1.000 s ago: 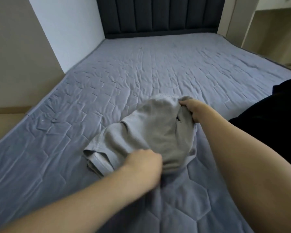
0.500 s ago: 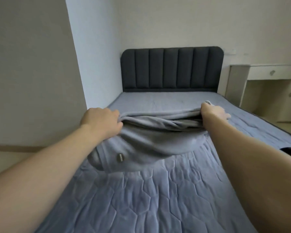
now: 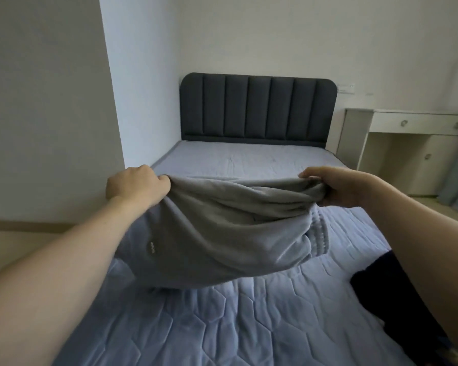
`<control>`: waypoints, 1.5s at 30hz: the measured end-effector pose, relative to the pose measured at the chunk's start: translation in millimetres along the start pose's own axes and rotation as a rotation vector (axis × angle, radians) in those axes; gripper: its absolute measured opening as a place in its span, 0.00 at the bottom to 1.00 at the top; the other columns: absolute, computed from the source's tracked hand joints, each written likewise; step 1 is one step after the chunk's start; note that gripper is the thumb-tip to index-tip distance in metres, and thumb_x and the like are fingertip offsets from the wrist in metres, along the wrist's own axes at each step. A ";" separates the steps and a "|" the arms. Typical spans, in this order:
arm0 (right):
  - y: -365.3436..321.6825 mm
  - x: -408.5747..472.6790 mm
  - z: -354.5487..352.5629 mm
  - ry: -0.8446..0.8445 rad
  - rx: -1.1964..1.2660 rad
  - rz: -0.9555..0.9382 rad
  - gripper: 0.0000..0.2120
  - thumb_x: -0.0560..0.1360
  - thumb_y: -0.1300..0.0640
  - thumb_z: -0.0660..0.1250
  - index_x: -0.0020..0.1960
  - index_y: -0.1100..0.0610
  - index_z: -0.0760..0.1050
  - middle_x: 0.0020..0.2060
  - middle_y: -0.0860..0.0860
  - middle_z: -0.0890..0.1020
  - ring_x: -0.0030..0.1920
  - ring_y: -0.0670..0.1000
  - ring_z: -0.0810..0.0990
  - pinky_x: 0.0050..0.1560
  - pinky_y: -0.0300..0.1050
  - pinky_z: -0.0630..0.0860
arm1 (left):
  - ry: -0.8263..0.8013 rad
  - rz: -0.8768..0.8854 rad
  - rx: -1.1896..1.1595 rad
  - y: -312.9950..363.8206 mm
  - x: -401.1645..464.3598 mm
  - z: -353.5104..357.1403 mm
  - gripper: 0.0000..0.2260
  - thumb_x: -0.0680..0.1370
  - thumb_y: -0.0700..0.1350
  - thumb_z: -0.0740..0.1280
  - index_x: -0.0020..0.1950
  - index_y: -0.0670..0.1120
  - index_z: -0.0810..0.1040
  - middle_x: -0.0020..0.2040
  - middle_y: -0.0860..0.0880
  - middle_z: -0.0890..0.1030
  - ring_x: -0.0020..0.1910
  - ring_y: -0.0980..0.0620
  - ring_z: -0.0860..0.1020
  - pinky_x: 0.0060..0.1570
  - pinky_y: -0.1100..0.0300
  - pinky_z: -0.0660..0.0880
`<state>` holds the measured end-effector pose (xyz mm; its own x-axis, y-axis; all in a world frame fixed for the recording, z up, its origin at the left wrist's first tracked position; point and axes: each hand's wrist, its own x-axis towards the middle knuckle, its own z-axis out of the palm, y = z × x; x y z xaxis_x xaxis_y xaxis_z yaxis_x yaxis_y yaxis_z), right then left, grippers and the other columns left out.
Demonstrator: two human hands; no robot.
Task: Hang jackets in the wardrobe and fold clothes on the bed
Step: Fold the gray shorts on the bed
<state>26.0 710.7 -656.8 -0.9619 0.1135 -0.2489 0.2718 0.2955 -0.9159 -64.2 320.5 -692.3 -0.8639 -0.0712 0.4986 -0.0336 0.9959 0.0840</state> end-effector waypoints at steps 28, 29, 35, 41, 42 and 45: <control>67.6 30.7 71.0 0.078 -1.208 -0.603 0.11 0.78 0.61 0.57 0.45 0.48 0.73 0.50 0.48 0.70 0.50 0.54 0.72 0.50 0.45 0.68 | -0.103 -0.048 0.231 4.4 17.6 23.6 0.13 0.75 0.39 0.58 0.54 0.46 0.79 0.56 0.43 0.81 0.54 0.41 0.80 0.43 0.55 0.69; 71.4 32.5 79.7 0.033 -1.283 -0.579 0.08 0.79 0.58 0.57 0.45 0.50 0.73 0.50 0.49 0.70 0.52 0.55 0.72 0.52 0.47 0.69 | -0.117 -0.035 0.241 6.2 16.7 24.7 0.13 0.75 0.39 0.58 0.54 0.46 0.79 0.56 0.43 0.81 0.54 0.41 0.80 0.43 0.55 0.69; 118.9 49.4 123.3 0.046 -1.190 -0.639 0.04 0.81 0.51 0.56 0.53 0.50 0.65 0.50 0.50 0.65 0.46 0.56 0.71 0.45 0.50 0.70 | -0.187 0.038 0.327 20.2 4.9 48.5 0.13 0.75 0.38 0.60 0.56 0.46 0.79 0.57 0.44 0.81 0.55 0.43 0.80 0.44 0.56 0.72; 143.3 62.4 125.9 0.150 -1.027 -0.661 0.04 0.80 0.62 0.58 0.53 0.55 0.67 0.51 0.55 0.70 0.38 0.59 0.72 0.36 0.52 0.70 | -0.202 0.110 0.477 18.6 8.4 86.2 0.15 0.77 0.42 0.57 0.56 0.47 0.80 0.58 0.47 0.82 0.55 0.46 0.81 0.39 0.57 0.67; 144.4 62.9 129.7 0.082 -1.003 -0.657 0.06 0.78 0.66 0.59 0.50 0.56 0.69 0.53 0.56 0.70 0.42 0.58 0.72 0.40 0.49 0.69 | -0.204 0.118 0.486 18.2 10.8 92.2 0.15 0.78 0.43 0.56 0.56 0.47 0.81 0.58 0.47 0.82 0.55 0.46 0.81 0.38 0.58 0.66; 143.9 53.8 155.0 -0.199 -0.925 -0.524 0.08 0.78 0.57 0.60 0.42 0.51 0.74 0.60 0.52 0.64 0.56 0.52 0.68 0.61 0.45 0.67 | -0.223 0.135 0.508 17.3 14.3 112.3 0.15 0.78 0.43 0.56 0.55 0.47 0.81 0.56 0.47 0.82 0.53 0.46 0.81 0.31 0.61 0.62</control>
<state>8.7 612.3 -850.9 -0.9301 -0.3669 -0.0189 -0.3374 0.8734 -0.3512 -133.5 343.0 -780.6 -0.9606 0.0172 0.2776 -0.1054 0.9011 -0.4206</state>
